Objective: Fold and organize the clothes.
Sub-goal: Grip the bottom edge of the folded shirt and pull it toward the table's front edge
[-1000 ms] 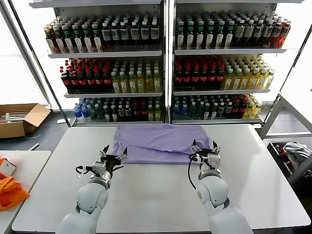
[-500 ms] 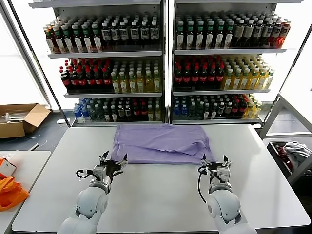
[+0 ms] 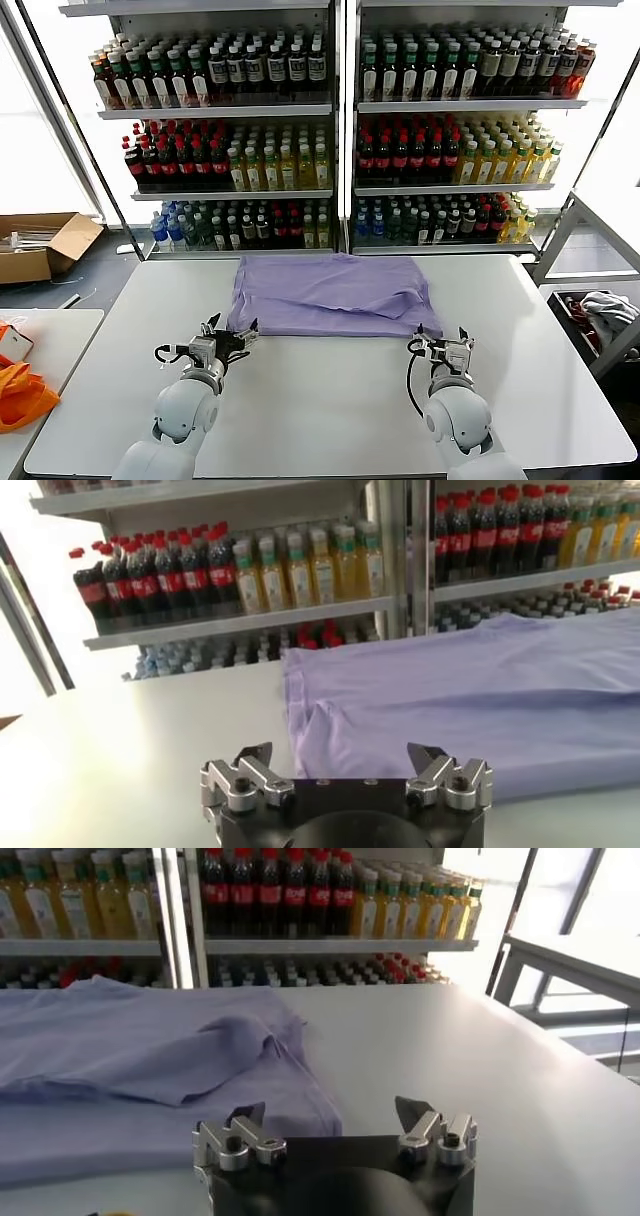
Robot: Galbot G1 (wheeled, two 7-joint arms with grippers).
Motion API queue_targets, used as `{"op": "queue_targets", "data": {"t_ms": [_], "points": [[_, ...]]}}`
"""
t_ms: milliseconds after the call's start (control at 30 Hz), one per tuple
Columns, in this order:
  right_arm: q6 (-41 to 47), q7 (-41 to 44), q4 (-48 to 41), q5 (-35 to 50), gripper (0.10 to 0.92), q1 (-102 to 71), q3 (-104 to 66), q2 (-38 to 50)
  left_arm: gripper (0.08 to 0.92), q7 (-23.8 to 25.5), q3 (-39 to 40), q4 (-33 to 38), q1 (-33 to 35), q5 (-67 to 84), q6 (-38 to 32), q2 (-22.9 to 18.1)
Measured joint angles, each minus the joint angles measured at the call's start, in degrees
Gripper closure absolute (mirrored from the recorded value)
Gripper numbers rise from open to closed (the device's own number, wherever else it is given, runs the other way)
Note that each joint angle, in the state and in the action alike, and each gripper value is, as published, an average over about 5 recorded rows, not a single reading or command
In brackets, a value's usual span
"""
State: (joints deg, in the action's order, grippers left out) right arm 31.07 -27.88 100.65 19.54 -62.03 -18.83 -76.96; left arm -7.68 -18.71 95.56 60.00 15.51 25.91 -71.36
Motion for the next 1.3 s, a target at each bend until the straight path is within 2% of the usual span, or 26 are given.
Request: {"op": "queue_targets", "data": {"t_ms": [200,300,400,600,1033,1167,1300], "points": [[0.26,0.11,-1.72,0.02,0.203,0.9,0.23,-0.45,0.181,-0.15,-0.23,-0.38,0.13,0.8,0.51,0.14],[0.27,0.3,-2.56,0.01,0.206,1.09,0.16,-0.51,0.226,-0.23,-0.23,-0.72,0.22,1.15,0.85,0.14],[0.1,0.58,-3.24,-0.1,0.241,1.14,0.04,-0.44,0.308,-0.38,-0.3,-1.17,0.22,1.61,1.12,-0.01],[-0.57,1.45,-3.82,-0.59,0.386,0.52,-0.08,-0.26,0.481,-0.44,-0.19,-1.45,0.77,2.31,1.43,-0.16],[-1.54,3.43,-0.91,-1.2,0.784,-3.28,-0.2,0.79,0.857,0.02,0.1,-0.04,3.4,1.25,0.86,-0.1],[-1.71,3.71,0.52,-1.12,0.881,-4.48,-0.41,0.84,0.911,0.13,-0.04,0.4,4.35,0.53,0.3,-0.35],[-1.74,3.79,2.65,-1.31,0.901,-5.96,-0.4,0.94,0.912,0.18,-0.42,1.48,5.57,-0.22,-0.32,-0.19]]}}
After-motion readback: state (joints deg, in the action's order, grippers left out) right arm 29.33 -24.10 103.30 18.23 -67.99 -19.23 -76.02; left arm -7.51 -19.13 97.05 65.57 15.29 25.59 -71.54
